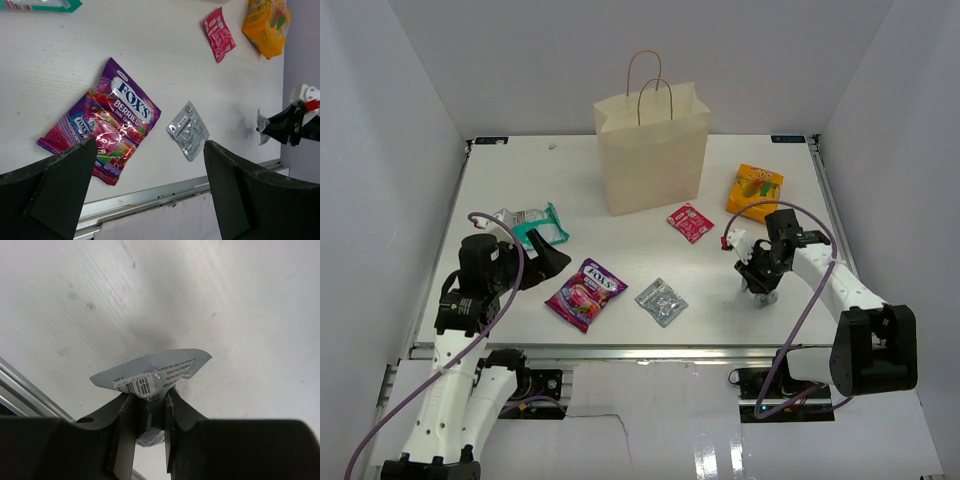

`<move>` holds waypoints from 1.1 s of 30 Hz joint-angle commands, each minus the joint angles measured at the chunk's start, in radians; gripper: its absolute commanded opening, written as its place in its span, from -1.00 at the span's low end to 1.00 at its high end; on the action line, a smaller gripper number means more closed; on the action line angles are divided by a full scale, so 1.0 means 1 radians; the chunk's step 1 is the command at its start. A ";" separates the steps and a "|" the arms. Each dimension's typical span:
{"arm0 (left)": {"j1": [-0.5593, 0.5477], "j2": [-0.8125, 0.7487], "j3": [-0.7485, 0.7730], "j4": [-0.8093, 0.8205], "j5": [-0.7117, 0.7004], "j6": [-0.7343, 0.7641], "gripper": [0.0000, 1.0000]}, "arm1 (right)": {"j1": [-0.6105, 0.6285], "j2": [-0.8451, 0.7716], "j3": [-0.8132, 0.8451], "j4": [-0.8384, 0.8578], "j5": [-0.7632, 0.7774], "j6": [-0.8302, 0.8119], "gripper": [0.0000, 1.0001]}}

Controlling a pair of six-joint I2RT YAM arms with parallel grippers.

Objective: Place the snacks into the paper bag

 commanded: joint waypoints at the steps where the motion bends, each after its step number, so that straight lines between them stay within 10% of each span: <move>1: 0.005 0.003 -0.017 0.032 0.068 0.003 0.96 | 0.004 -0.025 0.171 -0.052 -0.222 -0.080 -0.74; 10: 0.003 0.029 -0.055 0.093 0.205 -0.005 0.96 | 0.068 0.191 0.801 0.019 -0.436 0.096 -0.81; 19: 0.003 0.021 -0.082 0.096 0.229 -0.016 0.96 | 0.126 0.521 1.389 0.408 -0.347 0.633 -0.81; 33: 0.003 0.050 -0.079 0.105 0.255 -0.020 0.96 | 0.189 0.711 1.459 0.816 -0.089 0.750 -0.70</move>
